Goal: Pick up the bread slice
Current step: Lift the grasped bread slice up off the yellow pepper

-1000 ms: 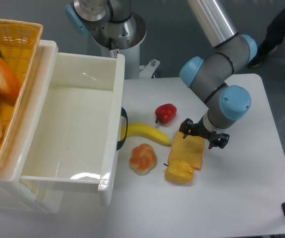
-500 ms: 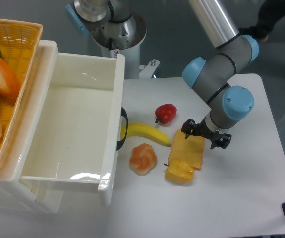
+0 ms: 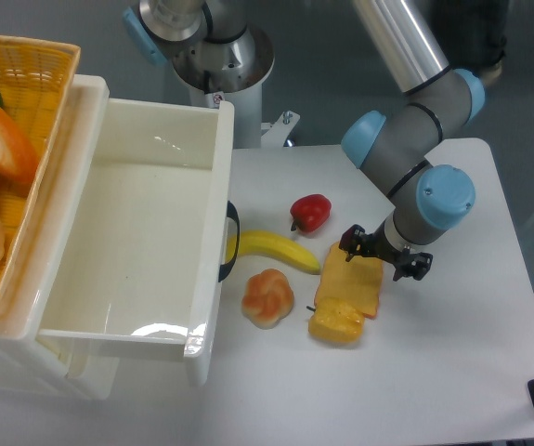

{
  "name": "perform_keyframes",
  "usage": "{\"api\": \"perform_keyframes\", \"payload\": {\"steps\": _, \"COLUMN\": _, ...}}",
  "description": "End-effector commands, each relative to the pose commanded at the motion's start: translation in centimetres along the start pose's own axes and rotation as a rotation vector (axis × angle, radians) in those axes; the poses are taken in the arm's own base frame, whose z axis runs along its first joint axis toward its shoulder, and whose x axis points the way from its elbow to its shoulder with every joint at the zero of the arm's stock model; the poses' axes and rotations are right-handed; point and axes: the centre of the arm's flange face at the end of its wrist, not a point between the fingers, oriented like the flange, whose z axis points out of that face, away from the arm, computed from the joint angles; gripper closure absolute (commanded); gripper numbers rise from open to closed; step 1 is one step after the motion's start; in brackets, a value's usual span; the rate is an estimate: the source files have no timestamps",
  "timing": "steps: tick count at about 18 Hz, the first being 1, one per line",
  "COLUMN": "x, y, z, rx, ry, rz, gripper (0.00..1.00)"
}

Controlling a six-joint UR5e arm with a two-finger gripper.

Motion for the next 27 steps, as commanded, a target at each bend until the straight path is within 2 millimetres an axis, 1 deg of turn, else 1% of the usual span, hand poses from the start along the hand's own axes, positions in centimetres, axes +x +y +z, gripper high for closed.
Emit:
{"api": "perform_keyframes", "payload": {"steps": 4, "x": 0.3, "y": -0.1, "z": 1.3, "rx": -0.004, "ry": 0.003, "rz": 0.003, "gripper": 0.0}}
{"api": "perform_keyframes", "payload": {"steps": 6, "x": 0.3, "y": -0.1, "z": 1.5, "rx": -0.003, "ry": 0.004, "rz": 0.001, "gripper": 0.01}}
{"api": "perform_keyframes", "payload": {"steps": 9, "x": 0.2, "y": 0.0, "z": 1.7, "rx": -0.004, "ry": 0.007, "rz": -0.002, "gripper": 0.1}}
{"api": "perform_keyframes", "payload": {"steps": 11, "x": 0.2, "y": 0.0, "z": 1.9, "rx": -0.006, "ry": 0.009, "rz": -0.002, "gripper": 0.2}}
{"api": "perform_keyframes", "payload": {"steps": 14, "x": 0.0, "y": 0.2, "z": 1.7, "rx": -0.003, "ry": 0.007, "rz": -0.002, "gripper": 0.46}}
{"api": "perform_keyframes", "payload": {"steps": 18, "x": -0.1, "y": 0.3, "z": 1.6, "rx": -0.001, "ry": 0.006, "rz": 0.003, "gripper": 0.85}}
{"api": "perform_keyframes", "payload": {"steps": 20, "x": -0.1, "y": 0.3, "z": 1.4, "rx": -0.002, "ry": 0.004, "rz": 0.001, "gripper": 1.0}}
{"api": "perform_keyframes", "payload": {"steps": 26, "x": -0.4, "y": 0.4, "z": 0.2, "rx": 0.018, "ry": -0.01, "rz": -0.013, "gripper": 1.0}}
{"api": "perform_keyframes", "payload": {"steps": 27, "x": -0.4, "y": 0.4, "z": -0.2, "rx": 0.022, "ry": -0.017, "rz": -0.012, "gripper": 1.0}}
